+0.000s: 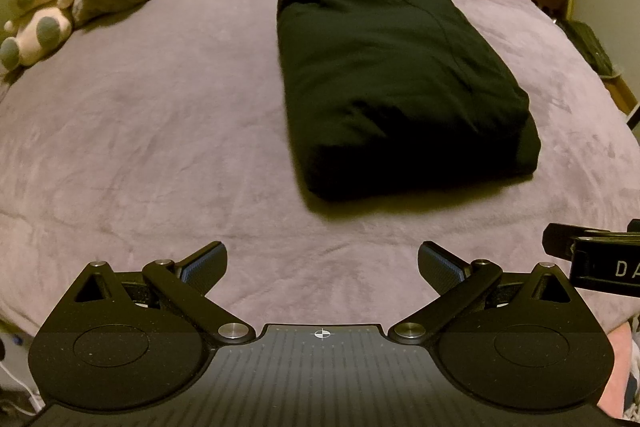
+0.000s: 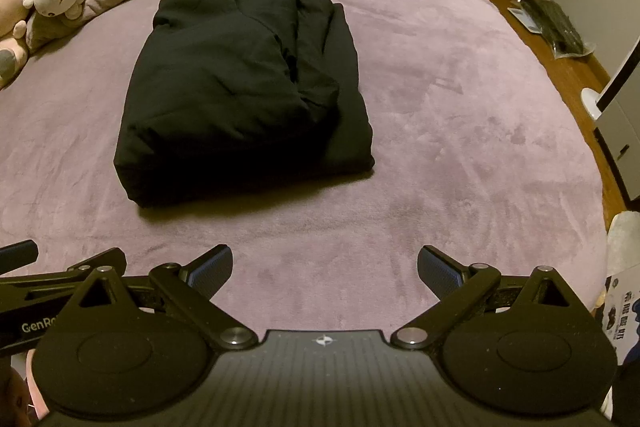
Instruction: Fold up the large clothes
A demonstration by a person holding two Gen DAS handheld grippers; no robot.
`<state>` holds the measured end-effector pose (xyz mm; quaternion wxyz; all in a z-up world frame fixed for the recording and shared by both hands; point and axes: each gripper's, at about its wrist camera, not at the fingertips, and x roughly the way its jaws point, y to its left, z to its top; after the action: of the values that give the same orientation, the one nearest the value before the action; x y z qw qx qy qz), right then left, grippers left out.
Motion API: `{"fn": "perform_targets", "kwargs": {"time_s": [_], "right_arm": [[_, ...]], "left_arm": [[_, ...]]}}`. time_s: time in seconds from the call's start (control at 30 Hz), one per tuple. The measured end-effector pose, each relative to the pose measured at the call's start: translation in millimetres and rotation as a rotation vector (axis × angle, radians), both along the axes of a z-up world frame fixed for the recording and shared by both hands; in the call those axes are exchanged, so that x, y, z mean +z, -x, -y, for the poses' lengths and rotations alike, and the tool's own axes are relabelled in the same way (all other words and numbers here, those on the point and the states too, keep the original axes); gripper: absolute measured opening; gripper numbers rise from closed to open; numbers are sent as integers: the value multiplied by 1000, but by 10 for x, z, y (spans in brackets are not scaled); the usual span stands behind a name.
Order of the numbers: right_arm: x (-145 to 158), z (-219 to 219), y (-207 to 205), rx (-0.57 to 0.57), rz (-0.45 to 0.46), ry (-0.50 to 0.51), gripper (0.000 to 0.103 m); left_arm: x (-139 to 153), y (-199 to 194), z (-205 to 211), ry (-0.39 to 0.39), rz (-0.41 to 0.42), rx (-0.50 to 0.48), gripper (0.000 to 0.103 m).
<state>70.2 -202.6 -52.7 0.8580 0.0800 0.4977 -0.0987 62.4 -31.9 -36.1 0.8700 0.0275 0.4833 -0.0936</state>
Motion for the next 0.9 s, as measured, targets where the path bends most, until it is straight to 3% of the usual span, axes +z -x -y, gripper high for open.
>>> {"fn": "perform_targets", "kwargs": {"time_s": [0.9], "right_arm": [[-10, 38, -5, 21, 6, -6, 99]], "left_arm": [[23, 12, 22, -4, -4, -7, 103]]}}
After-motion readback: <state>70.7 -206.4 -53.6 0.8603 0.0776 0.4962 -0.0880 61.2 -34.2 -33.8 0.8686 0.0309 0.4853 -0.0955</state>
